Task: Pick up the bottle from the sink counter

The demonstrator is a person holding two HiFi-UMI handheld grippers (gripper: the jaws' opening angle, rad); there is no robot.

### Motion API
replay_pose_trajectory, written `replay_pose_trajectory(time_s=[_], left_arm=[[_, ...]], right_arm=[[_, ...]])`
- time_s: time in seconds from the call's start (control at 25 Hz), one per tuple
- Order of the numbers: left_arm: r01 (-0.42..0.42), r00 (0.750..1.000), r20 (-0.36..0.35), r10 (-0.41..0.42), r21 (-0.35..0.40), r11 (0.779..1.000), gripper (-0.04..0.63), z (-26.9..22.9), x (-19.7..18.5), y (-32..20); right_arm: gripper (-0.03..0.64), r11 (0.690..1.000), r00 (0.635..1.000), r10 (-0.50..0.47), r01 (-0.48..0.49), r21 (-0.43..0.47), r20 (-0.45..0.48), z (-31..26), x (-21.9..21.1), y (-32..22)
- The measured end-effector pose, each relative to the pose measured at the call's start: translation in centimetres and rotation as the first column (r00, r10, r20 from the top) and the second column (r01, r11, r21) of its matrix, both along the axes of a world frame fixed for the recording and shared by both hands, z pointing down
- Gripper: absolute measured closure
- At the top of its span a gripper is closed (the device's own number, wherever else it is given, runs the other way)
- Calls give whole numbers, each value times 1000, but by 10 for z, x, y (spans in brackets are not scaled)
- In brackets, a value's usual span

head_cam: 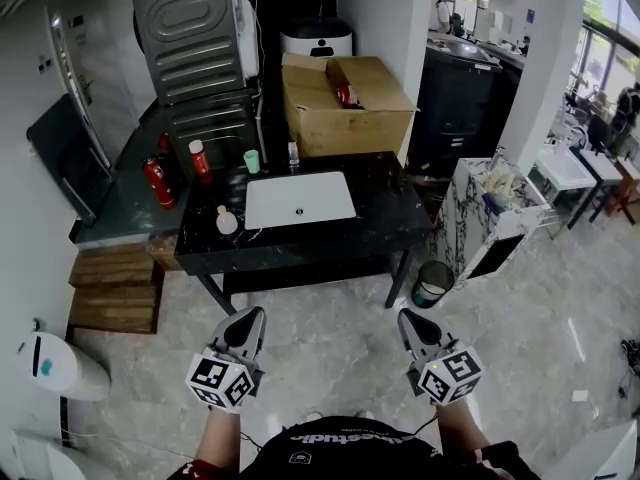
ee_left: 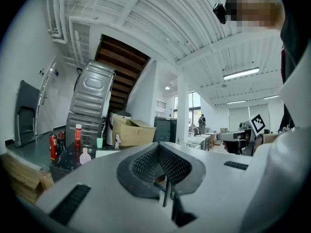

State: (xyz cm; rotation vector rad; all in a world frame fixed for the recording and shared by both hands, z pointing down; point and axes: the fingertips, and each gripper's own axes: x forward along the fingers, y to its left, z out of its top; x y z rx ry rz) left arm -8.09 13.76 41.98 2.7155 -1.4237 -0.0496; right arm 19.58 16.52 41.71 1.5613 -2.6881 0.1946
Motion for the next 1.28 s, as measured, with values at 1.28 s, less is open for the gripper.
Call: replay_pose_trajectory(time_s=[1.28], left_arm=[[52,999,0,-52,-32,998,581,44,-55,-162]], right_arm=[[578,996,995,-92,93,-8,34,27,-67,-175]])
